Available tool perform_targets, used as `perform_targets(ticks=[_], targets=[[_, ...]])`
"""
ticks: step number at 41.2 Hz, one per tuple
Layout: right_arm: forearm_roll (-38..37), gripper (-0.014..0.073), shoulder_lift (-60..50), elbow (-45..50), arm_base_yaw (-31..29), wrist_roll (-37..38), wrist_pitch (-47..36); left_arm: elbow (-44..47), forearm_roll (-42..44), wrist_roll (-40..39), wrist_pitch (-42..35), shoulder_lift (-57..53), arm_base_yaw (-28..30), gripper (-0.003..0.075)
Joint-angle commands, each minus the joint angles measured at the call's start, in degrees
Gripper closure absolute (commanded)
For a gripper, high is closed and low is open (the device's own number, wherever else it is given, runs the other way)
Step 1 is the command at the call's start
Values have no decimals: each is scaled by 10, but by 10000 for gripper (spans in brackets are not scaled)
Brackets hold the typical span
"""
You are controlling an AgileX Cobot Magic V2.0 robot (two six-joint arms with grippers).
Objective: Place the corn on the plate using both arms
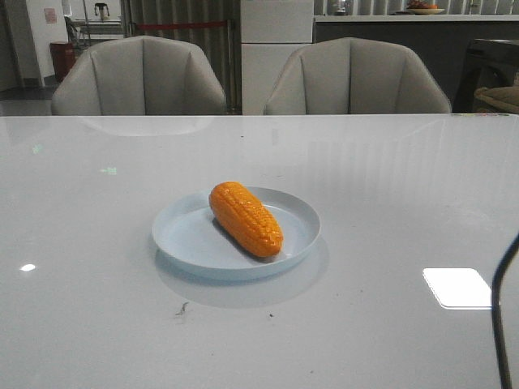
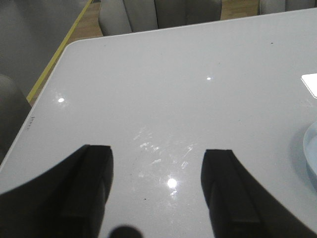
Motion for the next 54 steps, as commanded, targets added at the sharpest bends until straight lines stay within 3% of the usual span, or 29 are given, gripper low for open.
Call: perform_targets(ticks=[1, 13, 22, 54], targets=[[-19, 5, -93, 71, -29, -8, -44, -16, 4, -3, -47, -2, 0, 267], [-20, 5, -344, 434, -60, -9, -268, -16, 4, -3, -46, -2, 0, 267], [-17, 5, -481, 642, -60, -9, -310, -16, 4, -3, -46, -2, 0, 267], [-13, 5, -520, 670, -60, -9, -322, -16, 4, -3, -46, -2, 0, 267]])
